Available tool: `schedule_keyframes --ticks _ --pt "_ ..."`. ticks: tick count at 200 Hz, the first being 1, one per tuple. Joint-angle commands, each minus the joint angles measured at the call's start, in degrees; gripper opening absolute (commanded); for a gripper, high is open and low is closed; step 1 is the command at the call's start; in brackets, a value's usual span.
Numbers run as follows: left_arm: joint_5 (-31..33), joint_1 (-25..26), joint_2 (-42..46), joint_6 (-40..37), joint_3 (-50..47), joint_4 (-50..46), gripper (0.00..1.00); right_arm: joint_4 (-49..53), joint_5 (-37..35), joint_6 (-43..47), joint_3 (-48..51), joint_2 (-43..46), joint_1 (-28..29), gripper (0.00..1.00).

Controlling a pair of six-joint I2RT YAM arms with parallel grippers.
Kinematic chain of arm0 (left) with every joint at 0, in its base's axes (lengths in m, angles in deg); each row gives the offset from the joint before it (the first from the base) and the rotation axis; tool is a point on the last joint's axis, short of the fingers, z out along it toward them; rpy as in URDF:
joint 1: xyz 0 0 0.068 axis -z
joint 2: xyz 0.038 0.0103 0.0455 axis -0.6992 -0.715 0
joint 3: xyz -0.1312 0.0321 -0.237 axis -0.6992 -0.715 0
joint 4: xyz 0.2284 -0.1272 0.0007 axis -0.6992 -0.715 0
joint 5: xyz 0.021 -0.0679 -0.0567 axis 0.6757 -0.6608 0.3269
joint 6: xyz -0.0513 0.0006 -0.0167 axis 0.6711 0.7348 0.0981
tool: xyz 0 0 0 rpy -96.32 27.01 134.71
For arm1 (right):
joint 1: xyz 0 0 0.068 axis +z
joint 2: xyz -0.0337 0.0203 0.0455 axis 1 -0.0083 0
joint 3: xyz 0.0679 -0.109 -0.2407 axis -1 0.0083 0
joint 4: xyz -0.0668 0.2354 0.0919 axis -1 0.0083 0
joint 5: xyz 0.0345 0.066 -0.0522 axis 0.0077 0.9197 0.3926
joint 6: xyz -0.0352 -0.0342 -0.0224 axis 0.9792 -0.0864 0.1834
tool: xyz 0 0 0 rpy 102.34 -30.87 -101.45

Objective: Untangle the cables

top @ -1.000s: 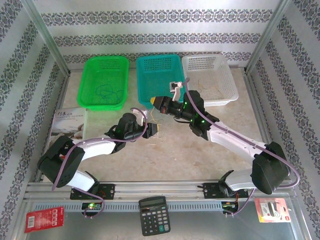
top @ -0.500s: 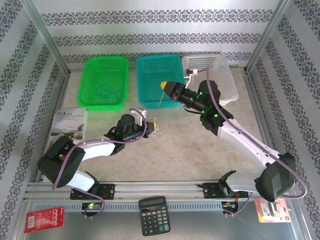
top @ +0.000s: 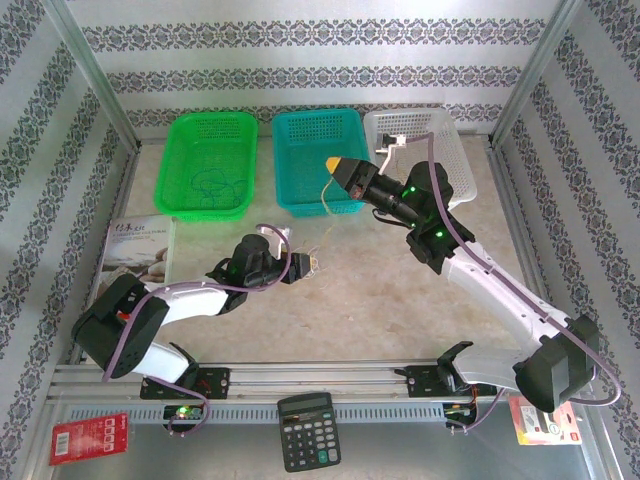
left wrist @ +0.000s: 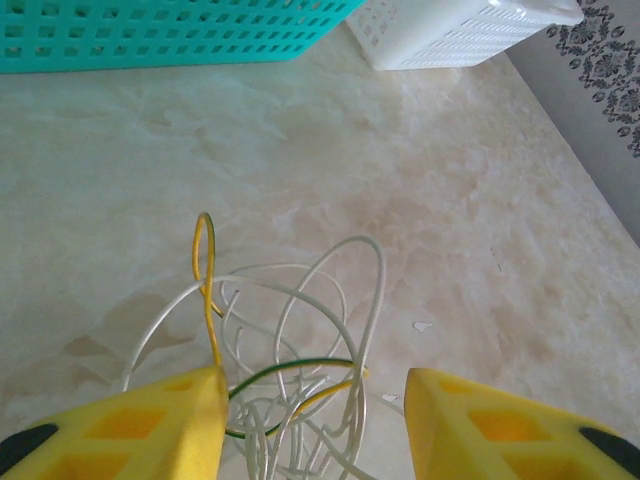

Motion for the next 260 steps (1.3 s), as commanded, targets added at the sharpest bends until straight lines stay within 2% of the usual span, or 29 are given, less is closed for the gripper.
schedule_keyframes --ticks 1,52,79,119,151,210,260 --pt "0.35 0.53 2.03 -1.17 -0.84 -1.71 0.52 -1.89 1.39 -0.10 0.95 1.33 -0.02 0.00" --pt "1.14 0.52 7.56 -1.10 -1.00 -5.20 0.64 -0.24 0.54 1.49 1.00 1.66 -0.62 0.00" --pt "1.80 0.53 11.08 -1.09 -0.92 -7.22 0.74 1.62 -0.57 3.41 0.11 1.13 -2.24 0.00" --pt "2.79 0.52 14.60 -1.09 -0.35 -10.38 0.88 5.83 -1.72 6.83 -4.10 -1.50 -8.28 0.00" --pt "4.18 0.53 16.76 -0.67 -0.30 -11.68 1.00 8.03 -5.49 10.03 -7.31 -4.49 -14.03 0.00" --pt "9.23 0.44 20.89 1.43 0.56 -17.58 1.00 7.43 -12.62 13.39 -13.39 -13.92 -25.42 0.00" --pt "12.59 -0.18 24.29 4.05 3.85 -25.40 1.00 8.48 -14.06 13.88 -19.37 -23.30 -29.96 0.00"
